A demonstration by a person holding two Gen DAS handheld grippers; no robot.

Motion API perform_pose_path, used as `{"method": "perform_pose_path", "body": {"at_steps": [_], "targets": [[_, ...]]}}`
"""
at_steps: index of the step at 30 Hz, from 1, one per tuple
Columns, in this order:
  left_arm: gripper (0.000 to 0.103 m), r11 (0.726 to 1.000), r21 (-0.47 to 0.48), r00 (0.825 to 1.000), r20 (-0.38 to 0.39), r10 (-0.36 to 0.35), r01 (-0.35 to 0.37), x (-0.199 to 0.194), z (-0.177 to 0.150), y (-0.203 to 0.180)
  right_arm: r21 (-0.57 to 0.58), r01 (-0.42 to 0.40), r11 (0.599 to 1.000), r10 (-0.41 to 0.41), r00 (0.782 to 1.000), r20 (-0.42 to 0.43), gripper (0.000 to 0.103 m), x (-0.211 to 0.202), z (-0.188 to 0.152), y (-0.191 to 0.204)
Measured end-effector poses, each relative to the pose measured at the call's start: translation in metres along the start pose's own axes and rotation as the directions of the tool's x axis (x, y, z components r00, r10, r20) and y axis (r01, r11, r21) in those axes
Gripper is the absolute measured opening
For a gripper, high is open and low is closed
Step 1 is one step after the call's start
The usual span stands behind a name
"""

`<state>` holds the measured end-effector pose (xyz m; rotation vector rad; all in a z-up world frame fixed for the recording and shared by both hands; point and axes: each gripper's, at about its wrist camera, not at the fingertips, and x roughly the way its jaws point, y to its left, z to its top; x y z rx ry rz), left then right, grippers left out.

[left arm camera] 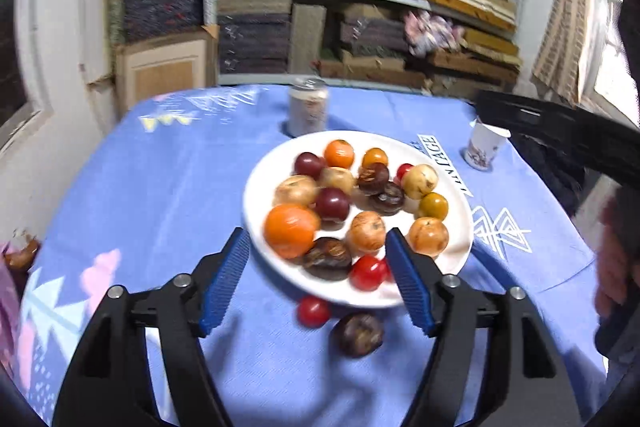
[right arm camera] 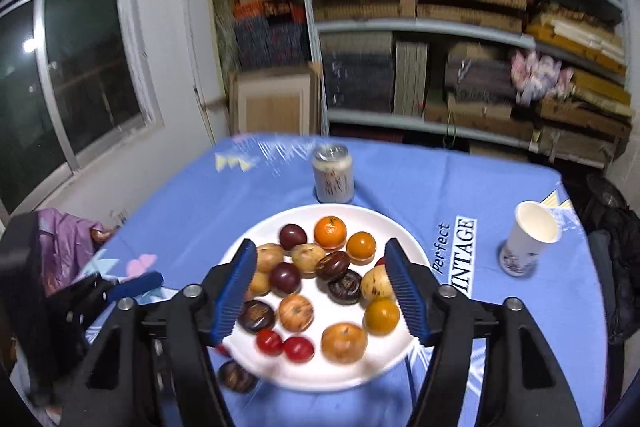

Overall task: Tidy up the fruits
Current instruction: 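Move both open tools back over the last two loose fruits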

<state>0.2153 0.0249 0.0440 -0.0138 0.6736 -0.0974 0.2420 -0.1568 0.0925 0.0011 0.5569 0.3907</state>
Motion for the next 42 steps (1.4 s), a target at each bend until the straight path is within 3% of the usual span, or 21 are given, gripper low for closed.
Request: {"method": "perform_pose_path", "body": {"at_steps": [3,5,8,11,16,23,31,39,42], "targets": [[0.071,0.998,-0.013,0.998,0.020,0.054,-0.054,-0.017,-0.023,0.012,0.026,-0.032,0.999,0.030,0.998,0.058,0.082,-0.030,-0.031,0.008],[0.088,0.995,-0.030,0.995,0.018,0.099,-0.099,-0.020,-0.037,0.020,0.051,-0.038,0.998,0.032,0.994,0.100,0.095,-0.039,-0.054,0.010],[0.091,0.981,-0.033,0.982,-0.008,0.189,-0.189,-0.010,-0.053,0.029,0.075,-0.016,0.997,0.003,0.987,0.161,0.100,-0.040,-0.096,0.011],[0.091,0.985,-0.060,0.985,-0.074,0.154,-0.159,0.009,-0.052,0.037,0.013,0.043,0.999,-0.043,0.998,0.034,0.100,-0.013,-0.116,0.017],[0.091,0.995,-0.034,0.992,-0.084,0.091,-0.094,0.021,-0.054,0.035,-0.009,0.039,0.999,-0.038,0.999,0.007,0.100,-0.006,-0.119,0.021],[0.091,0.997,0.022,0.990,-0.113,0.081,-0.079,0.048,-0.049,0.020,-0.016,0.046,0.999,-0.046,0.999,-0.026,0.100,0.001,-0.126,0.024],[0.091,0.992,0.065,0.979,-0.163,0.118,-0.109,0.066,-0.050,0.016,-0.047,0.031,0.998,-0.034,0.998,-0.060,0.100,0.008,-0.130,0.032],[0.089,0.981,0.072,0.975,-0.116,0.189,-0.182,0.047,-0.053,0.038,-0.045,0.031,0.999,-0.034,0.997,-0.066,0.100,0.009,-0.131,0.032],[0.087,0.982,0.027,0.977,-0.100,0.191,-0.189,0.038,-0.051,0.050,-0.041,0.027,0.999,-0.029,0.997,-0.068,0.100,0.009,-0.131,0.032]]}}
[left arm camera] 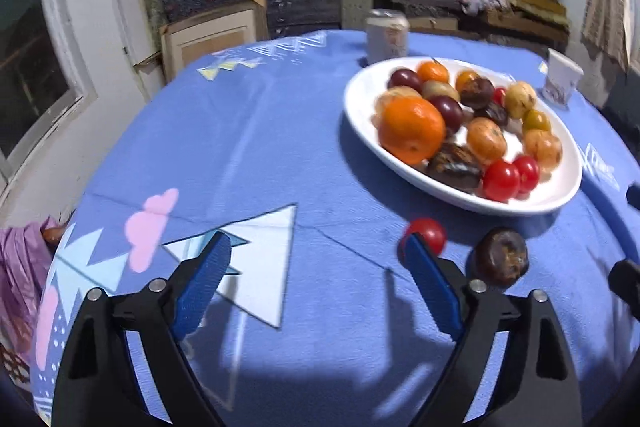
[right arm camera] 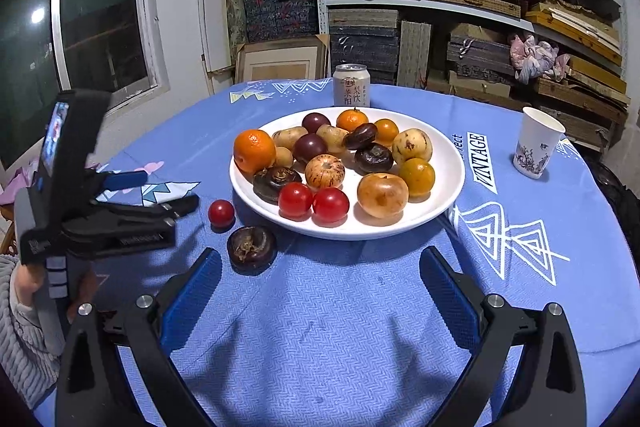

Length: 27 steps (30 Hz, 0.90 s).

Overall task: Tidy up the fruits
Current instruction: 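Move both open tools back over the last two loose fruits, then grasp the last red tomato with the left tool while the right tool grasps a dark brown fruit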

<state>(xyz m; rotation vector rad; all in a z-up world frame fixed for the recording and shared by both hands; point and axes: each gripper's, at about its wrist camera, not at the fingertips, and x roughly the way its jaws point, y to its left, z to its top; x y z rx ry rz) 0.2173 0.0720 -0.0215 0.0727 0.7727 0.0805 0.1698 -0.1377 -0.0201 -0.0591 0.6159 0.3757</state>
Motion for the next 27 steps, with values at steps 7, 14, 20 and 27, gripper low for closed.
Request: {"method": "perform_pose_path", "body": {"at_steps": [7,14,20,27], "targets": [[0.087,0.994,0.082,0.997,0.002,-0.072,0.071,0.000,-0.005,-0.026,-0.018,-0.009,1.000,0.009,0.999,-0.032,0.100,0.006,-0.003,0.004],[0.086,0.991,0.080,0.993,-0.061,-0.104,0.109,0.013,-0.006,-0.031,-0.056,-0.019,0.998,0.016,0.998,-0.055,0.100,0.009,-0.006,0.013],[0.055,0.976,0.100,0.981,-0.059,-0.187,0.193,0.009,-0.008,-0.033,-0.046,-0.016,0.999,0.014,0.998,-0.059,0.100,0.010,-0.007,0.011],[0.053,0.955,0.114,0.959,-0.111,-0.261,0.273,0.019,-0.007,-0.044,-0.054,-0.017,0.998,0.014,0.998,-0.064,0.100,0.010,-0.007,0.011]]}}
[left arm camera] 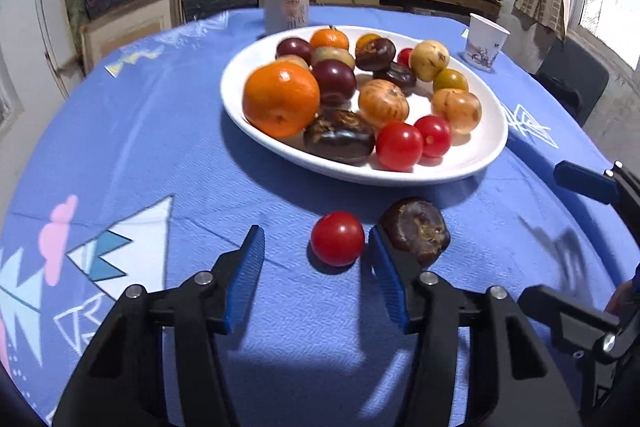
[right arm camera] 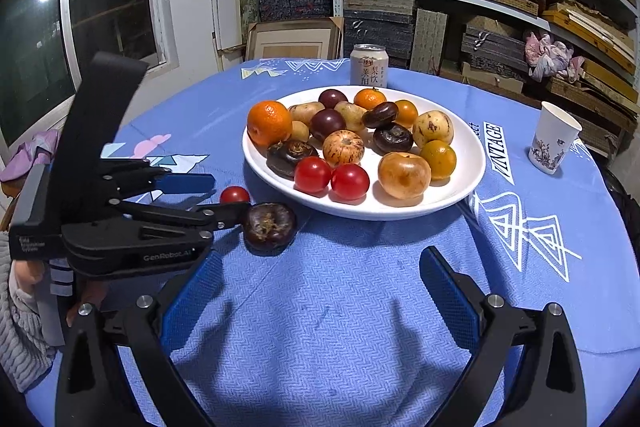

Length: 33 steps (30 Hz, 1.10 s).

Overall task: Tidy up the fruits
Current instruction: 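Grasp the last red tomato with the left tool while the right tool grasps a dark brown fruit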

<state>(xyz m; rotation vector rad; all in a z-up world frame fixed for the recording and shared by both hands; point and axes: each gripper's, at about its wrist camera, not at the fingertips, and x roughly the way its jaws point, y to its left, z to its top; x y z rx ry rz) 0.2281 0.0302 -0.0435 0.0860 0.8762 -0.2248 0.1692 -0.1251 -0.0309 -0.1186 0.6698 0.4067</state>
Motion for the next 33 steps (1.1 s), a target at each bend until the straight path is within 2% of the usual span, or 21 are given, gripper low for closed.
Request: {"method": "perform_pose_path", "body": {"at_steps": [4,5,10,23,29,33], "targets": [[0.050,0.996,-0.040,0.997,0.001,-0.080,0.080,0.003,0.005,0.005,-0.001,0.000,1.000,0.000,1.000,-0.007,0.100,0.001,-0.001,0.000],[0.046,0.995,-0.044,0.996,-0.005,-0.087,0.087,0.005,0.006,0.005,-0.001,0.000,1.000,0.000,1.000,-0.009,0.100,0.002,-0.001,0.000],[0.043,0.997,-0.016,0.997,-0.005,-0.081,0.081,0.010,0.008,-0.003,0.002,0.002,1.000,-0.002,1.000,-0.019,0.100,0.005,-0.002,0.000],[0.041,0.995,-0.037,0.995,-0.004,-0.097,0.096,0.013,0.014,0.002,-0.004,0.000,1.000,0.000,0.999,-0.032,0.100,0.008,-0.003,0.002],[0.026,0.995,-0.038,0.995,-0.002,-0.095,0.095,0.014,0.014,0.002,-0.004,-0.012,1.000,0.012,0.999,-0.036,0.100,0.009,-0.003,0.004],[0.025,0.997,-0.026,0.997,0.003,-0.071,0.071,0.013,0.014,-0.001,-0.003,-0.011,1.000,0.011,1.000,-0.027,0.100,0.009,-0.002,0.004]]}}
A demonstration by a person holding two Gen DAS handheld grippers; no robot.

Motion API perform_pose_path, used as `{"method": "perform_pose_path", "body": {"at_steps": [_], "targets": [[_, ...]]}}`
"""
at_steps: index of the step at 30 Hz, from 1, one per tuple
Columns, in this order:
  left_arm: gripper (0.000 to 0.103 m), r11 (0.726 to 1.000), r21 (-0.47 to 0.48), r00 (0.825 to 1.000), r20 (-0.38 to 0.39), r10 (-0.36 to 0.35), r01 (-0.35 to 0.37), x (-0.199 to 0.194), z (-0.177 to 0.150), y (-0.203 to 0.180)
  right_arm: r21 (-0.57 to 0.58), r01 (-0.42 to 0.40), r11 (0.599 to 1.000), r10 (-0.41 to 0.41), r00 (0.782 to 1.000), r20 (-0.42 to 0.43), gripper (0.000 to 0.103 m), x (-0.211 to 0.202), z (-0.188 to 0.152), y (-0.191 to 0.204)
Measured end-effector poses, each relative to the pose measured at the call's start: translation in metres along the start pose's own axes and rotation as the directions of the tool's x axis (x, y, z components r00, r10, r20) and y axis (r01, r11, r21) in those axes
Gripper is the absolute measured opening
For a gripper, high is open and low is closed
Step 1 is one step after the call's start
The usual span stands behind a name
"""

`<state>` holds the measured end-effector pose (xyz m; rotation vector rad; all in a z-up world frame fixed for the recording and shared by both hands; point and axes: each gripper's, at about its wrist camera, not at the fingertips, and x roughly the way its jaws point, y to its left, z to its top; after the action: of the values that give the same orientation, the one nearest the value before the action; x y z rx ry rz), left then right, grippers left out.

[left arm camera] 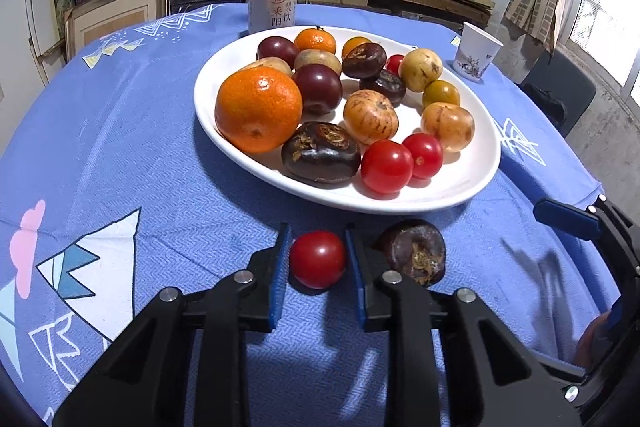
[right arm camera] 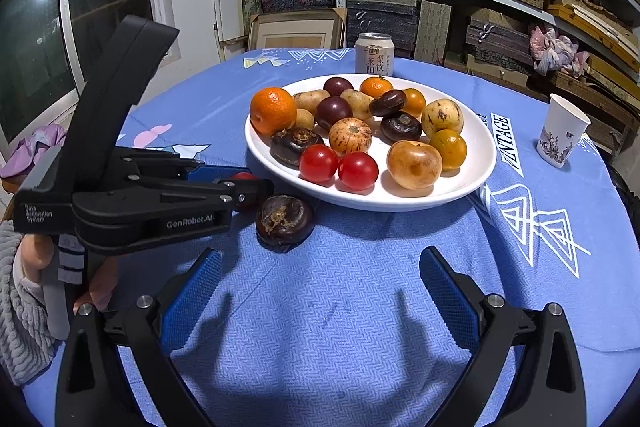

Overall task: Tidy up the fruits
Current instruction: 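Grasp the last red tomato with the left tool while the right tool grasps a dark brown fruit, then place the tomato and brown fruit on the white plate and open both tools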

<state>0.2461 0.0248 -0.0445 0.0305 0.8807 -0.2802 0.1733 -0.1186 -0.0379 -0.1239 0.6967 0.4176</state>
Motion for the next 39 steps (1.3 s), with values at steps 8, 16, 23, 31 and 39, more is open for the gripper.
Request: {"method": "perform_pose_path", "body": {"at_steps": [8,16,23,31,39], "targets": [[0.025,0.995,0.014,0.995,0.046,0.094,-0.094,-0.011,-0.003,0.000,-0.055,-0.001,0.999,-0.001,0.999,-0.040,0.088,0.017,0.011,0.017],[0.025,0.989,0.032,0.986,0.081,0.143,-0.146,-0.018,-0.003,0.002,-0.038,-0.040,0.998,0.036,0.993,-0.114,0.069,0.039,0.019,0.018],[0.025,0.990,0.018,0.988,0.072,0.139,-0.141,-0.017,-0.003,0.007,-0.006,-0.086,0.996,0.084,0.984,-0.155,0.042,0.053,0.023,0.014],[0.025,0.993,-0.005,0.991,0.075,0.114,-0.114,-0.022,-0.005,0.010,0.011,-0.119,0.993,0.119,0.982,-0.143,0.042,0.038,0.017,0.009],[0.025,0.997,0.025,0.983,0.167,0.072,-0.077,-0.049,0.024,-0.013,0.040,-0.135,0.990,0.135,0.991,-0.014,0.042,-0.015,0.033,-0.014]]}}
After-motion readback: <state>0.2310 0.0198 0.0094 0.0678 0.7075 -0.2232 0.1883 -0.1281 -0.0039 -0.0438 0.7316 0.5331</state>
